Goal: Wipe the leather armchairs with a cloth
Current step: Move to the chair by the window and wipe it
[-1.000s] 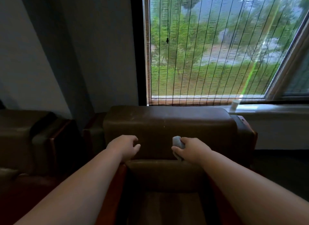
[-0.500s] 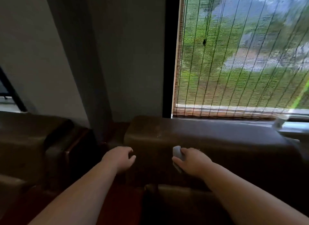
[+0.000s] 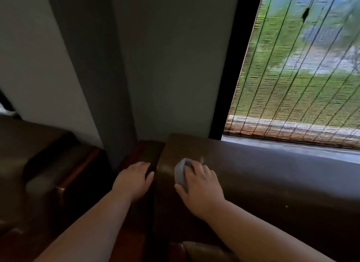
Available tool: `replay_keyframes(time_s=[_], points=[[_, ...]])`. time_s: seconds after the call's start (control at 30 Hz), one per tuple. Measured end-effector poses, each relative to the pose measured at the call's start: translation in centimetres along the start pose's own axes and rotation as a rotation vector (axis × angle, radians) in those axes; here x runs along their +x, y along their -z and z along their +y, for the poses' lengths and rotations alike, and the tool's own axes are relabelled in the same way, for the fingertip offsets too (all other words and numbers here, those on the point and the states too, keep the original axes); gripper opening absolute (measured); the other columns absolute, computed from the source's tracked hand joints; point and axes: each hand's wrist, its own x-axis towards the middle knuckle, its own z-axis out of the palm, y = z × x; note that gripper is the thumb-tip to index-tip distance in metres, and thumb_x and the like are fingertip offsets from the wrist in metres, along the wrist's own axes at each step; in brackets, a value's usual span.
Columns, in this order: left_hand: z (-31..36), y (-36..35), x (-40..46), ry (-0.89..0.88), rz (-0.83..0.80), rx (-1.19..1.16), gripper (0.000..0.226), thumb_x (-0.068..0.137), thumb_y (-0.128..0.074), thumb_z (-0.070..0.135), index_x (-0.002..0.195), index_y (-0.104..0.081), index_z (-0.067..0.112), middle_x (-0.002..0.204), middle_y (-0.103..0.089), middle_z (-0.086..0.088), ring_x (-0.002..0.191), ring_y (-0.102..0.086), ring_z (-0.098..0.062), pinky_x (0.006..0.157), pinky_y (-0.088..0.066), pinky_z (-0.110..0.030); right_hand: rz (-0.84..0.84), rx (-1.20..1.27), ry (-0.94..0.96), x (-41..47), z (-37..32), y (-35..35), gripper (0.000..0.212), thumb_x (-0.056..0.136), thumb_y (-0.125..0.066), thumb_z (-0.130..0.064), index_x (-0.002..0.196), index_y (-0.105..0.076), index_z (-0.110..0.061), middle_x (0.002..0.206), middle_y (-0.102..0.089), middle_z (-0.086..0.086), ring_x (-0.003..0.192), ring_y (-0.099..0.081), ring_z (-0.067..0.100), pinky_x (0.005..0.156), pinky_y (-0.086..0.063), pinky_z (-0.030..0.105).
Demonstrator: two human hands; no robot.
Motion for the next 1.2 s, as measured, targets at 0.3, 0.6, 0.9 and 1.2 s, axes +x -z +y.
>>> replay_keyframes(time_s=[0.3,0.6,0.9,1.2], points=[[-4.4,-6.1,8.1,-0.170,0.114,-0.022,0.079,0.094,-0.015,0.067,0.165,-0.028,0.036,0.174,-0.020,0.007,0.161,-0.016,-0.019,0.131,-0.018,-0.044,-0.121,-0.060,0.018,7.3,-1.1,-6.2,0.089,0.102,-0.019,-0.068,0.151,0.040,-0.023,0.164,0.033,0.011,0.153,0.031,0.032,0.128,0.007,0.050],[-5.1,-7.6,8.4,-0.214,0.160,-0.038,0.068,0.096,-0.035,0.056,0.157,-0.048,0.030,0.167,-0.039,0.000,0.154,-0.035,-0.026,0.126,-0.024,-0.042,-0.214,0.012,-0.176,21.3,2.4,-5.7,0.069,0.104,-0.018,-0.065,0.165,0.000,-0.038,0.175,0.006,0.003,0.160,0.004,0.028,0.130,-0.002,0.043],[-5.7,-8.1,9.0,-0.240,0.202,-0.006,0.067,0.094,-0.042,0.053,0.154,-0.053,0.027,0.163,-0.045,-0.003,0.150,-0.042,-0.029,0.122,-0.035,-0.047,-0.165,0.013,0.165,13.6,-0.2,-6.2,0.068,0.103,-0.026,-0.062,0.164,-0.013,-0.037,0.172,0.005,-0.013,0.159,0.007,0.015,0.127,0.003,0.041],[-5.4,-7.9,8.9,-0.236,0.210,-0.004,0.067,0.093,-0.042,0.053,0.152,-0.056,0.026,0.160,-0.049,-0.005,0.148,-0.046,-0.029,0.120,-0.037,-0.048,-0.136,0.017,0.076,15.4,0.2,-5.8,0.067,0.103,-0.017,-0.051,0.166,-0.014,-0.028,0.174,-0.003,-0.001,0.161,0.002,0.025,0.131,-0.007,0.046]])
